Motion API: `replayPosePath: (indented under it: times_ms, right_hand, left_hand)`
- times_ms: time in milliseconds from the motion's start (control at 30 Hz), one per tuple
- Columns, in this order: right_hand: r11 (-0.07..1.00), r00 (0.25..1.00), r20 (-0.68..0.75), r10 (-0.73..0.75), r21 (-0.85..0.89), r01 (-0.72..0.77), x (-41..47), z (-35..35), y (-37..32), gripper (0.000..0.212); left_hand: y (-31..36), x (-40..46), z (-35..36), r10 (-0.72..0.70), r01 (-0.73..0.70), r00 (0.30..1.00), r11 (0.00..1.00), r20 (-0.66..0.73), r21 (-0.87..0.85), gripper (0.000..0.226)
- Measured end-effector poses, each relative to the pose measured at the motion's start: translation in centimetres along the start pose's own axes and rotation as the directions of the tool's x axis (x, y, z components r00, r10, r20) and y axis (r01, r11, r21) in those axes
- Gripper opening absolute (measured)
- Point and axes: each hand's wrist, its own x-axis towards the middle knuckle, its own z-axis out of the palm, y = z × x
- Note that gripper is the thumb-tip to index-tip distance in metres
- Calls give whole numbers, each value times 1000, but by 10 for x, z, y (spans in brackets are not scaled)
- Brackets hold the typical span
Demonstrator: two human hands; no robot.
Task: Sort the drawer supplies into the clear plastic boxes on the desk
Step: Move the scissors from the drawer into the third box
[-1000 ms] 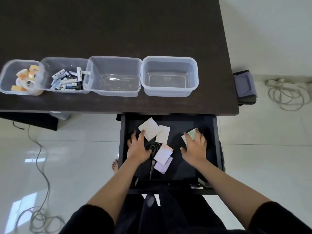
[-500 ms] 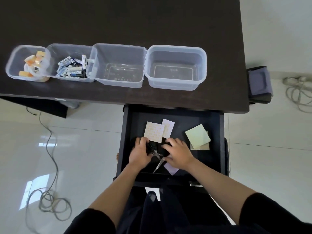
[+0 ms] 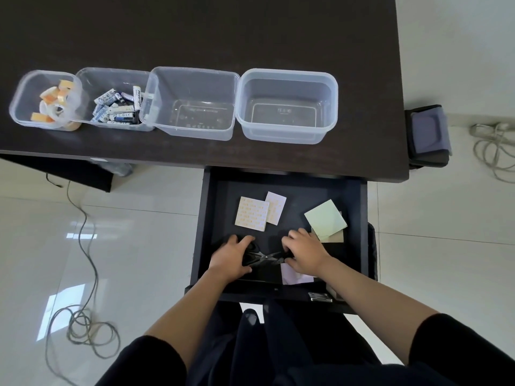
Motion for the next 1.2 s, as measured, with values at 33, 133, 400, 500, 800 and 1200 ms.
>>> replayPosePath:
  times_ms: [33,133,400,500,800,1200]
  right_hand:
    - [999,1000,13,-1,32,0,-1,0,0,20]
    - [991,1000,17,6,130,-8,-4,1,-1,17]
    - [984,996,-77,43,178,-29,-17,-5,-1,14]
    - [979,993,-102,63,199,-42,-22,-11,-4,13]
    - [927,949,-260,178,368,-74,-27,-45,-27,11]
    - [681,746,-541,388,714,163,-8,-146,-114,16]
  left_hand:
    - [0,1,0,-6,6,1000,1000,10,-5,79]
    - [1,0,-1,-20,21,1000,998,18,-51,72]
    - [1,-9,-7,63,-72,995,991,-78,-116,38]
    - [0,-12,-10,86,-98,994,974,-65,-202,32]
    - [-7,-31,-41,35,-101,994,709,-107,-698,30]
    - [-67,-68,-190,51,-339,929,517,-366,-786,26]
